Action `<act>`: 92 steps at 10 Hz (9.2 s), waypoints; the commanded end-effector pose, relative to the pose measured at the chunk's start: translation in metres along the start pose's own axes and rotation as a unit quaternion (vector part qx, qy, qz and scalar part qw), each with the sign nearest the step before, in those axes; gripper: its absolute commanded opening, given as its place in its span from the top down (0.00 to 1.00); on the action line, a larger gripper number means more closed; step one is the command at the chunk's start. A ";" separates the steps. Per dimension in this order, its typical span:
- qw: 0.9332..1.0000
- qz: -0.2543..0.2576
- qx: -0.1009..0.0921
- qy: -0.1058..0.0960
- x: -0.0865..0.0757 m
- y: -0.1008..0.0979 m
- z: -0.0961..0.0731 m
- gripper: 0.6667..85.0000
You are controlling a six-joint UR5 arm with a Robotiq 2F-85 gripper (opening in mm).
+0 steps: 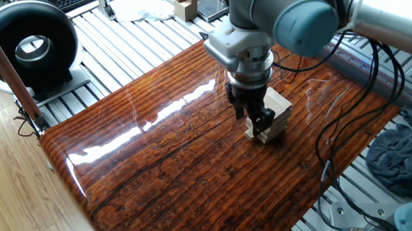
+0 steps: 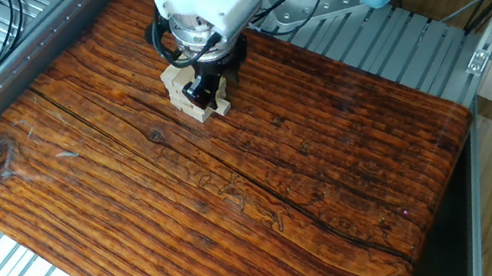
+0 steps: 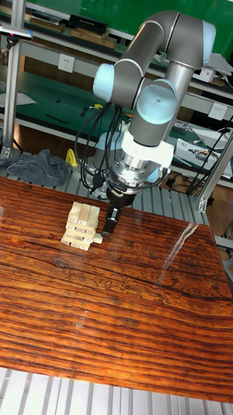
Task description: Play Jenga
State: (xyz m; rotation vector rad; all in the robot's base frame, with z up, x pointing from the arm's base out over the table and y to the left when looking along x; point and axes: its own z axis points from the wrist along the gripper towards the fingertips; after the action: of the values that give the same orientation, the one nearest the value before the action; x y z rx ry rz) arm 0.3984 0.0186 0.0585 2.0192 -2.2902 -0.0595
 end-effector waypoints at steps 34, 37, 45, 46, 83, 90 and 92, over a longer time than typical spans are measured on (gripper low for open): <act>0.999 -0.031 0.007 -0.013 0.017 0.004 0.046 0.44; 1.000 -0.027 0.008 -0.012 0.017 0.003 0.046 0.53; 1.000 -0.021 0.011 -0.015 0.016 0.001 0.046 0.58; 1.000 -0.019 0.011 -0.017 0.014 0.001 0.046 0.59; 0.999 -0.001 0.027 -0.040 0.006 -0.008 0.041 0.56; 0.999 0.009 0.023 -0.036 0.010 -0.007 0.041 0.48; 0.999 0.008 0.023 -0.035 0.011 -0.007 0.041 0.48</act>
State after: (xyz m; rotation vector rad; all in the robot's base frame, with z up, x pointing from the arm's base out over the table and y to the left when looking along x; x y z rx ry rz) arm 0.3994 0.0046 0.0163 2.0582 -2.3563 -0.0696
